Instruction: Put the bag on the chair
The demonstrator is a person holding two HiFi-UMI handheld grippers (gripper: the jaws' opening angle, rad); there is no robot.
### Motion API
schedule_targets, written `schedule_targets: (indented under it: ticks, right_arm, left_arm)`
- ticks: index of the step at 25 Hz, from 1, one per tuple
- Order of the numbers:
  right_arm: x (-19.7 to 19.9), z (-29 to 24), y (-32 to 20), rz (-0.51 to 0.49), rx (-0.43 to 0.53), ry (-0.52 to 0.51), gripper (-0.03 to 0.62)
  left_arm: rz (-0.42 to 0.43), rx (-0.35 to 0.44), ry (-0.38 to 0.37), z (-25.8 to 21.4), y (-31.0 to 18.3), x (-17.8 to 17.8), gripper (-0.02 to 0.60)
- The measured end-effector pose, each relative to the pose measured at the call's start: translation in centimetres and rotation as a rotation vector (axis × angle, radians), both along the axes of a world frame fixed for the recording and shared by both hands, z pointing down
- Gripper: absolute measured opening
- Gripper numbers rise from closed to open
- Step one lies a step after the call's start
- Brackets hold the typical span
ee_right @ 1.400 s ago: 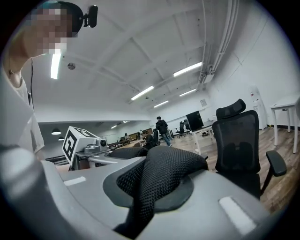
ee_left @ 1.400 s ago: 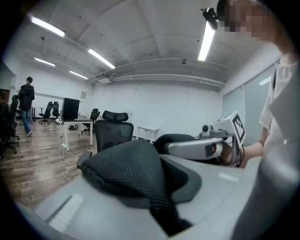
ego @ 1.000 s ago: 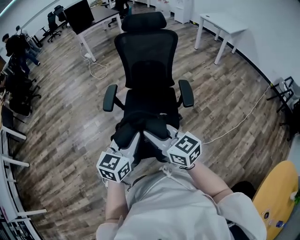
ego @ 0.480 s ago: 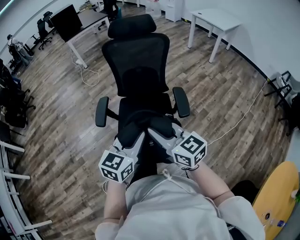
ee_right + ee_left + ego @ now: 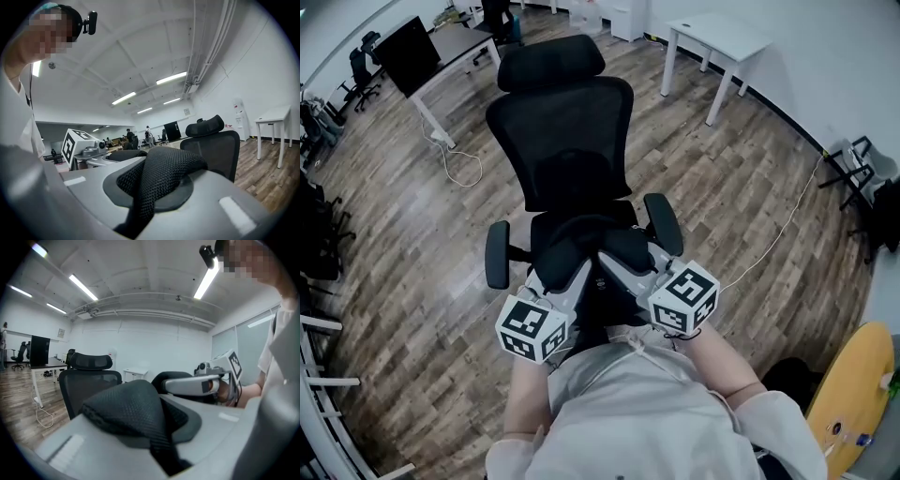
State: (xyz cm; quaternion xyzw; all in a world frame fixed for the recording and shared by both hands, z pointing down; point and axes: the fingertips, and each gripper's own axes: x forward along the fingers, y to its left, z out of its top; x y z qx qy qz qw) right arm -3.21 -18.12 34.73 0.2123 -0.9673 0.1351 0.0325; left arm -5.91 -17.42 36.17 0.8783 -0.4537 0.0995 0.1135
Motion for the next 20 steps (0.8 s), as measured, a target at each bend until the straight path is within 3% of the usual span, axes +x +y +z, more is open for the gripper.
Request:
schedule_targets:
  ticks: [11, 20]
  right_arm:
    - [-6.2, -0.4, -11.3, 0.037, -0.013, 0.004, 0.034]
    - [-10.3, 1.5, -19.8, 0.061, -0.057, 0.040, 0.034]
  left_arm:
    - [0.043, 0.008, 0.000, -0.8, -11.6, -6.4, 0.048]
    - [0.075, -0.035, 0.023, 1.0, -19.9, -10.5, 0.048]
